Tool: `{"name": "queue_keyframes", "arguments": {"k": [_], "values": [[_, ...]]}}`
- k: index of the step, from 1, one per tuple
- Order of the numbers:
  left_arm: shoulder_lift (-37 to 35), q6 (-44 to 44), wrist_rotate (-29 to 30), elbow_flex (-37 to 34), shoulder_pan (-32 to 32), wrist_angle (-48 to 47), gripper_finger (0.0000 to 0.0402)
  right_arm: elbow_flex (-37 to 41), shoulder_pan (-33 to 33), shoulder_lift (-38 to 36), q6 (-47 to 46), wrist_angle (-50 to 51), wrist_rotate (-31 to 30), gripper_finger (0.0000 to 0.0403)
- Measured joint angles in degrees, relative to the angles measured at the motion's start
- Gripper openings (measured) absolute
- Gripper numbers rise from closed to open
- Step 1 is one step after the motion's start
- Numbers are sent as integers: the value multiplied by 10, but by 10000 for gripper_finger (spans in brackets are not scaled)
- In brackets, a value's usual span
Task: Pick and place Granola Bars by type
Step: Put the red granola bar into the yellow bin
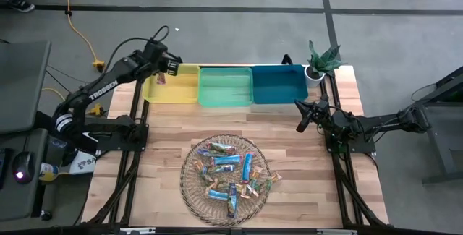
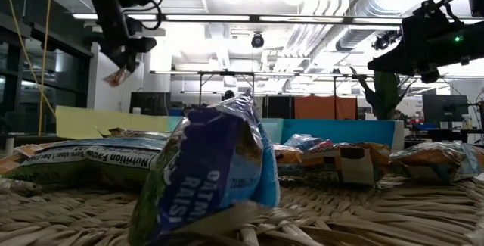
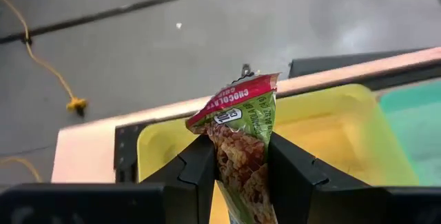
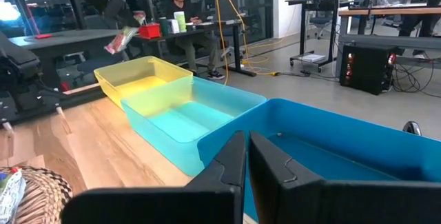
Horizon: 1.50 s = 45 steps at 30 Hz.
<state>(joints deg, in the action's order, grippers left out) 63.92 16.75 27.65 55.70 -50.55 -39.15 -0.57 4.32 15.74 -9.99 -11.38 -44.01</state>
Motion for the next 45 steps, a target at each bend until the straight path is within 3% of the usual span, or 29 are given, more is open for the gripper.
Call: {"name": "queue_keyframes", "arguments": {"k": [19, 39, 45], "values": [[82, -14, 32, -65, -1, 46, 106, 0, 0, 0, 0, 0, 0, 0], [113, -15, -6, -110, -1, 70, 107, 0, 0, 0, 0, 0, 0, 0], [113, -29, -19, -110, -10, 65, 155, 0, 0, 0, 0, 0, 0, 0]]}}
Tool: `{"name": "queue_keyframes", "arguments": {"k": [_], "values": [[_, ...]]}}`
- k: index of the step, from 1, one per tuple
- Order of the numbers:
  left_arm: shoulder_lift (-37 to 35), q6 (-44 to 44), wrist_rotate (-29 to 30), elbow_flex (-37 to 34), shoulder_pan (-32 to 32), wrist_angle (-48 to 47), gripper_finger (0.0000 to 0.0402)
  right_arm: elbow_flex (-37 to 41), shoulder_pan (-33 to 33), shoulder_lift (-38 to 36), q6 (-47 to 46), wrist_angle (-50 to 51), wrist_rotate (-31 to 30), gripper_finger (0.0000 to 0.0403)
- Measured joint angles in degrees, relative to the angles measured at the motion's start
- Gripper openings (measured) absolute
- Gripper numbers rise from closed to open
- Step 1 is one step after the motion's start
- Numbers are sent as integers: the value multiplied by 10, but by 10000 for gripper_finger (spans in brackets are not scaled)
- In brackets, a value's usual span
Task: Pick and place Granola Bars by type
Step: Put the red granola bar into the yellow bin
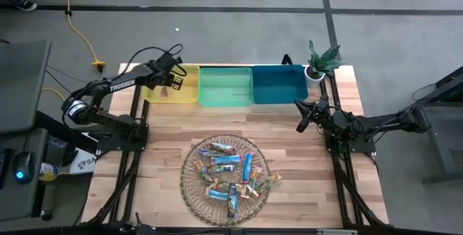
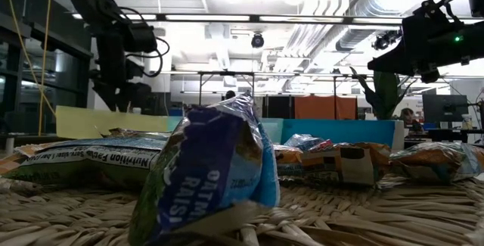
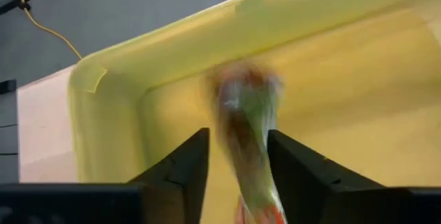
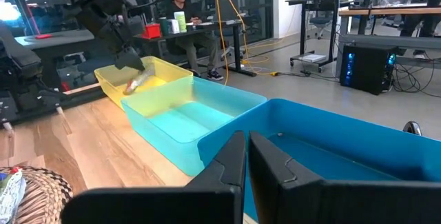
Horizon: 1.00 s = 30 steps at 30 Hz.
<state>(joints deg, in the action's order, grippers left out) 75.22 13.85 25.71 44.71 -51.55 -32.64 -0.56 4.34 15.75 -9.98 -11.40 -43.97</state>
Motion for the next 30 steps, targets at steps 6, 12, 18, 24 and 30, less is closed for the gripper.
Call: {"name": "queue_keyframes", "arguments": {"k": [6, 12, 18, 24, 30], "values": [[5, -2, 2, 1, 2, -2, 237, 0, 0, 0, 0, 0, 0, 0], [-2, 4, -8, 3, 2, -2, 270, 0, 0, 0, 0, 0, 0, 0], [-17, 1, -22, 3, 2, -6, 271, 0, 0, 0, 0, 0, 0, 0], [-78, -34, -76, 3, 2, 15, 271, 0, 0, 0, 0, 0, 0, 0], [-160, -116, -377, 3, 2, 83, 271, 0, 0, 0, 0, 0, 0, 0]]}}
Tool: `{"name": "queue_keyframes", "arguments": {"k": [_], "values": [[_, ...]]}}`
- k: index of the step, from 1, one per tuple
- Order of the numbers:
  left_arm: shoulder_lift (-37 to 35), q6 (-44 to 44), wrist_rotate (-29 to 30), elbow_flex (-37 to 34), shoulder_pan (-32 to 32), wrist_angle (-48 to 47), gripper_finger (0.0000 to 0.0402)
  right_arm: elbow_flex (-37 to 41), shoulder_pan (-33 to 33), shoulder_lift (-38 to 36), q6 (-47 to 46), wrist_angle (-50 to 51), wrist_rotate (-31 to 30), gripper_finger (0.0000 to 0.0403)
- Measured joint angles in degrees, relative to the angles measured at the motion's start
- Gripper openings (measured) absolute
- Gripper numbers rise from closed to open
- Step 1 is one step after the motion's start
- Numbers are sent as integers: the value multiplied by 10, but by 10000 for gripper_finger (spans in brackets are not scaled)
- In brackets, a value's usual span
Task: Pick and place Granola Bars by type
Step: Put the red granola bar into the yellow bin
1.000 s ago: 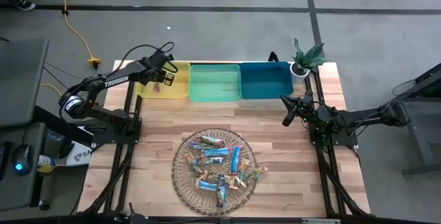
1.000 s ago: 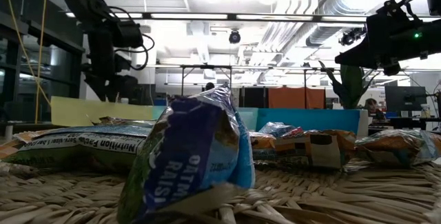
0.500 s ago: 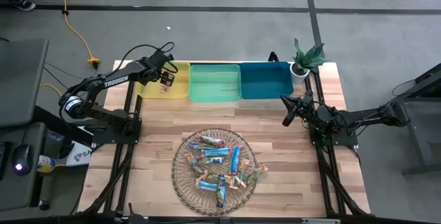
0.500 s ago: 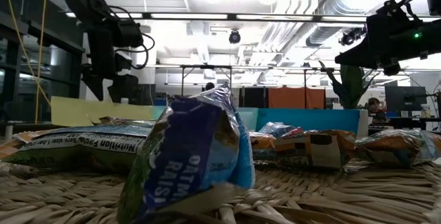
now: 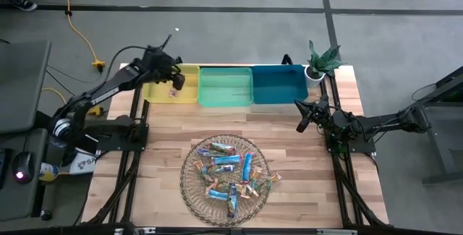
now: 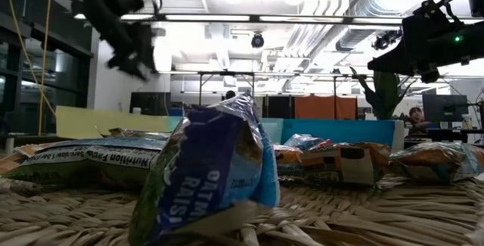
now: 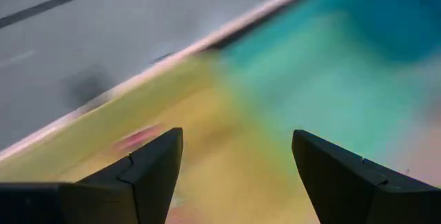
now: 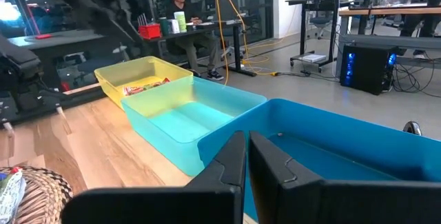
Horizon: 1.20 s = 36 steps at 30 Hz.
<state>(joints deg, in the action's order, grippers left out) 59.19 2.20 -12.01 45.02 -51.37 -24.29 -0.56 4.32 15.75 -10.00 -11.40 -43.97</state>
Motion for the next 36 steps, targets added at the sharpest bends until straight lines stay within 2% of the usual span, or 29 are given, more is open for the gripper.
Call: {"name": "queue_keyframes", "arguments": {"k": [3, 6, 8, 11, 16, 20, 28, 33, 36], "values": [[-24, 15, -208, 0, 0, 35, 271, 0, 0, 0, 0, 0, 0, 0], [-32, 59, -341, 1, 2, 50, 271, 0, 0, 0, 0, 0, 0, 0], [-32, 73, -382, 1, 16, 47, 271, 0, 0, 0, 0, 0, 0, 0], [-32, 75, -391, 1, 57, 45, 271, 0, 0, 0, 0, 0, 0, 0], [-29, 71, -310, 1, 158, 77, 271, 0, 0, 0, 0, 0, 0, 0], [-29, 71, -217, 1, 232, 117, 271, 0, 0, 0, 0, 0, 0, 0], [-26, 52, -33, 8, 373, 118, 271, 0, 0, 0, 0, 0, 0, 0], [14, 24, 39, 81, 431, 82, 271, 0, 0, 0, 0, 0, 0, 0], [57, -8, 73, 150, 453, 3, 271, 0, 0, 0, 0, 0, 0, 0]]}}
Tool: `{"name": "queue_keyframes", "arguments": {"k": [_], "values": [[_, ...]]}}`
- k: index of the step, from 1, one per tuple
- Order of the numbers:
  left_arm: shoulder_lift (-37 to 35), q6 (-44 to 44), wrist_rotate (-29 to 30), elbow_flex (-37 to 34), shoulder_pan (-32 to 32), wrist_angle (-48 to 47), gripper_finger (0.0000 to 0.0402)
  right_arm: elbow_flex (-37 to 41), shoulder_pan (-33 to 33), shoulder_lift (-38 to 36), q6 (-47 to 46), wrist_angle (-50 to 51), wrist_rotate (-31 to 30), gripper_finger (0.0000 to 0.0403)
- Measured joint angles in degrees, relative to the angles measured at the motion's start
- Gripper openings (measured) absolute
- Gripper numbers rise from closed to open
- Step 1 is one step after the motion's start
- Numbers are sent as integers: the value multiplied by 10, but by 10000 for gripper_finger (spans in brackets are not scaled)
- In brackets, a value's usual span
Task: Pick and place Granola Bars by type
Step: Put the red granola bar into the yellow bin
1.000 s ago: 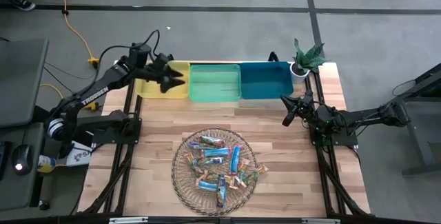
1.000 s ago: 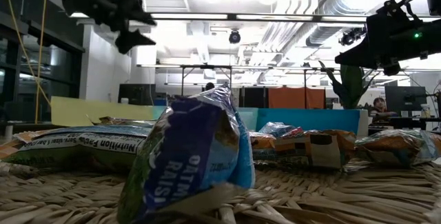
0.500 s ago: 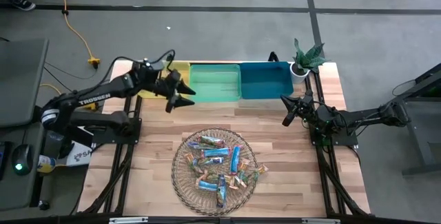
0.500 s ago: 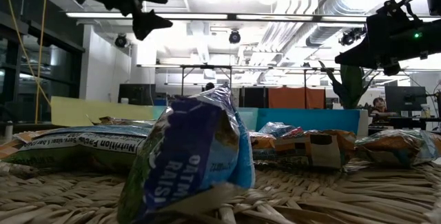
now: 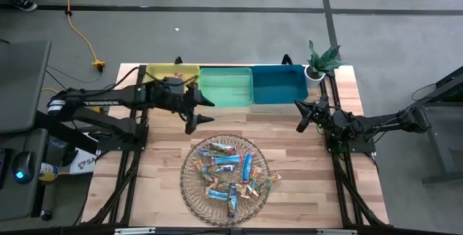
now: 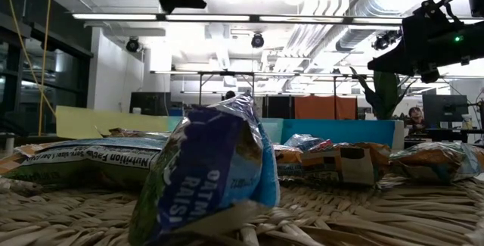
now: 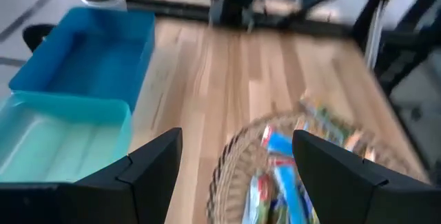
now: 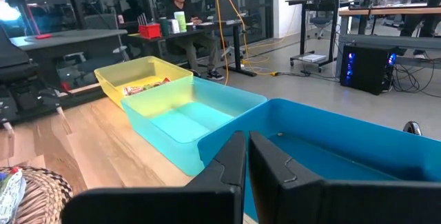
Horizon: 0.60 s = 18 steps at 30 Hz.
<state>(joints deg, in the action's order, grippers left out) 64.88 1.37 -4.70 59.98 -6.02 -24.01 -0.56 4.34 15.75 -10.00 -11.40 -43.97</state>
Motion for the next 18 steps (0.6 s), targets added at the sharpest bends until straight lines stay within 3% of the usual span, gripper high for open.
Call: {"name": "queue_keyframes", "arguments": {"k": [8, 14, 18], "values": [[137, -33, 28, 172, 21, -201, 271, 0, 0, 0, 0, 0, 0, 0], [214, -47, 39, 206, 43, -225, 271, 0, 0, 0, 0, 0, 0, 0], [256, -71, 91, 207, 77, -225, 271, 0, 0, 0, 0, 0, 0, 0]]}}
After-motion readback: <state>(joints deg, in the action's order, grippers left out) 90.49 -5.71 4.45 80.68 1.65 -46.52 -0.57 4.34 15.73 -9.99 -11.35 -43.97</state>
